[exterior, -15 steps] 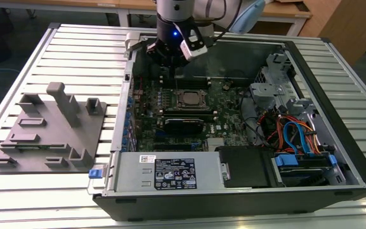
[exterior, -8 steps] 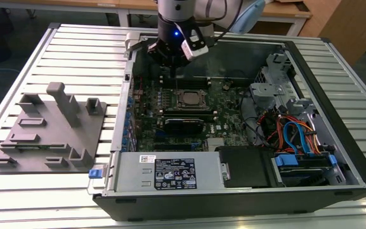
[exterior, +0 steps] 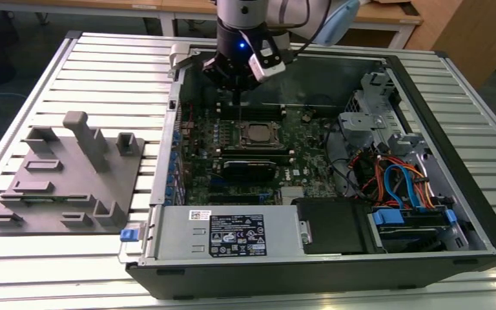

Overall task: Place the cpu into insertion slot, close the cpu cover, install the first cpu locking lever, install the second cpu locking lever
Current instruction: 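Install the first cpu locking lever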

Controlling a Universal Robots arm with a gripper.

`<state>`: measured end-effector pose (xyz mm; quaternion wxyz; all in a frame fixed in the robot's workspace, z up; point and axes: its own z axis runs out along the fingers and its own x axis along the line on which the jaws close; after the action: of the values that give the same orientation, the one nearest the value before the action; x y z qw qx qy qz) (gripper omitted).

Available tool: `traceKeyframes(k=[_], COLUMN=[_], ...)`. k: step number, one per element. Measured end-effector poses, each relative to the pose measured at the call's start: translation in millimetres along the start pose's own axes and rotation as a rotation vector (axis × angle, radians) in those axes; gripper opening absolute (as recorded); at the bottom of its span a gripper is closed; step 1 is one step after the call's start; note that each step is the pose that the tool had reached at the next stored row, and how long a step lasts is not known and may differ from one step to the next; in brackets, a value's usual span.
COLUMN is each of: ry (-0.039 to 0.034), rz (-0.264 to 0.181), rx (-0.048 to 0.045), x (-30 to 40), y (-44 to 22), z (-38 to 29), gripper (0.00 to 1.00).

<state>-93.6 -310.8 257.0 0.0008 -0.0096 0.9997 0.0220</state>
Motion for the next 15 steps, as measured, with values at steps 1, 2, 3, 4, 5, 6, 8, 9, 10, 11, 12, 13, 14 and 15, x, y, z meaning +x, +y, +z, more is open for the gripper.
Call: traceKeyframes(k=[1, 2, 3, 4, 5, 6, 8, 9, 10, 11, 12, 13, 14, 15], ry=[-0.0001, 0.0, 0.0, 0.0, 0.0, 0.0, 0.0, 0.0, -0.0001, 0.0, 0.0, 0.0, -0.0001, -0.0001], rz=[0.0, 0.0, 0.0, 0.0, 0.0, 0.0, 0.0, 0.0, 0.0, 0.0, 0.0, 0.0, 0.0, 0.0], rx=[-0.0001, 0.0, 0.0, 0.0, 0.0, 0.0, 0.0, 0.0, -0.0001, 0.0, 0.0, 0.0, -0.0001, -0.0001], x=[-0.7, -1.5, -2.2, -2.8, -3.5, -4.2, -5.6, -6.2, -6.8, -7.5, -8.1, -8.8, -9.5, -10.0], y=[0.0, 0.1, 0.1, 0.1, 0.1, 0.1, 0.1, 0.1, 0.1, 0.1, 0.1, 0.0, 0.0, 0.0], z=[0.0, 0.0, 0.0, 0.0, 0.0, 0.0, 0.0, 0.0, 0.0, 0.0, 0.0, 0.1, 0.1, 0.2], gripper=[0.11, 0.11, 0.11, 0.11, 0.11, 0.11, 0.11, 0.11, 0.11, 0.11, 0.11, 0.11, 0.11, 0.11])
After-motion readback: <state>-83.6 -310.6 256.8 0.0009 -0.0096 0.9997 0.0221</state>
